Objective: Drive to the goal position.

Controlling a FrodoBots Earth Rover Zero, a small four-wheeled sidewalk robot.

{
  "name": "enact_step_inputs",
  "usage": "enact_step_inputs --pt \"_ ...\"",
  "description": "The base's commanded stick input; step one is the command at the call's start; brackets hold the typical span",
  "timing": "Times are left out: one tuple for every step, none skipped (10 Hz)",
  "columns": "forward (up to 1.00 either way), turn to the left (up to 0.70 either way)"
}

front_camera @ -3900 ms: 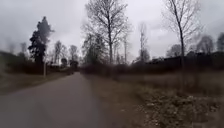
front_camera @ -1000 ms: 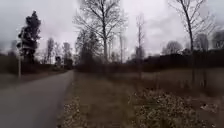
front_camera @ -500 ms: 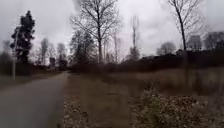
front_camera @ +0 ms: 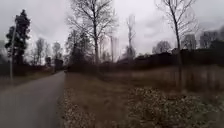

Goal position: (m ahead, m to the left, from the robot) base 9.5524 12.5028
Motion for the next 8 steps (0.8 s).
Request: enact_step_inputs --pt "-0.45 0.03" --pt "-0.05 0.00" --pt "0.00 0.00" --pt "-0.08 0.00" --pt "-0.22 0.00" --pt "-0.45 0.00" --pt "-0.45 0.00" --pt "-0.45 0.00"
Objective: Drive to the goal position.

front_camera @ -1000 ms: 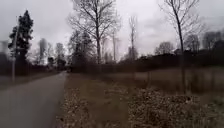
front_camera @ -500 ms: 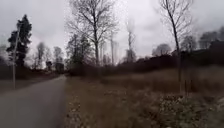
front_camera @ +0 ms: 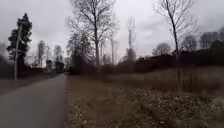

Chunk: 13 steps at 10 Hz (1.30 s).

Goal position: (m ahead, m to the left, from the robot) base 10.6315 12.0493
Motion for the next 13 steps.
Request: enact_step_inputs --pt "-0.45 0.00" --pt "-0.45 0.00" --pt "-0.45 0.00" --pt "-0.45 0.00" --pt "-0.45 0.00" --pt "-0.45 0.00" --pt "-0.45 0.00" --pt "-0.45 0.00" --pt "-0.45 0.00" --pt "-0.45 0.00" --pt "-0.45 0.00" --pt "-0.45 0.00" --pt "-0.45 0.00"
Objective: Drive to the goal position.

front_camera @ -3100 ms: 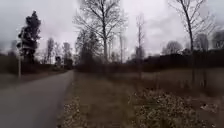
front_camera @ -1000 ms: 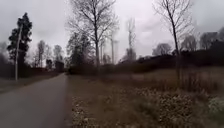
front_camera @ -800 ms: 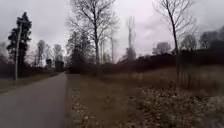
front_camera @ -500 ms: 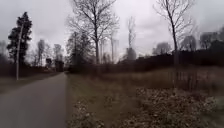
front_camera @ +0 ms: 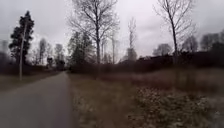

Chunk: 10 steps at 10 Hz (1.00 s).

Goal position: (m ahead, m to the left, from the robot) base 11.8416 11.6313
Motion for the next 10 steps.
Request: enact_step_inputs --pt "-0.45 0.00" --pt "-0.45 0.00" --pt "-0.45 0.00" --pt "-0.45 0.00" --pt "-0.45 0.00" --pt "-0.45 0.00" --pt "-0.45 0.00" --pt "-0.45 0.00" --pt "-0.45 0.00" --pt "-0.45 0.00"
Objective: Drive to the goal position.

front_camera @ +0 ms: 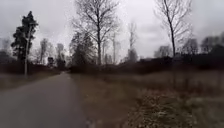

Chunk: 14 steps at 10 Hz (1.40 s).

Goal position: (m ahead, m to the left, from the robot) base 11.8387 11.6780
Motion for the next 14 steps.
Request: enact_step_inputs --pt "-0.45 0.00" --pt "-0.45 0.00" --pt "-0.45 0.00" --pt "-0.45 0.00" --pt "-0.45 0.00" --pt "-0.45 0.00" --pt "-0.45 0.00" --pt "-0.45 0.00" --pt "-0.45 0.00" --pt "-0.45 0.00" --pt "-0.45 0.00" --pt "-0.45 0.00" --pt "-0.45 0.00" --pt "-0.45 0.00"
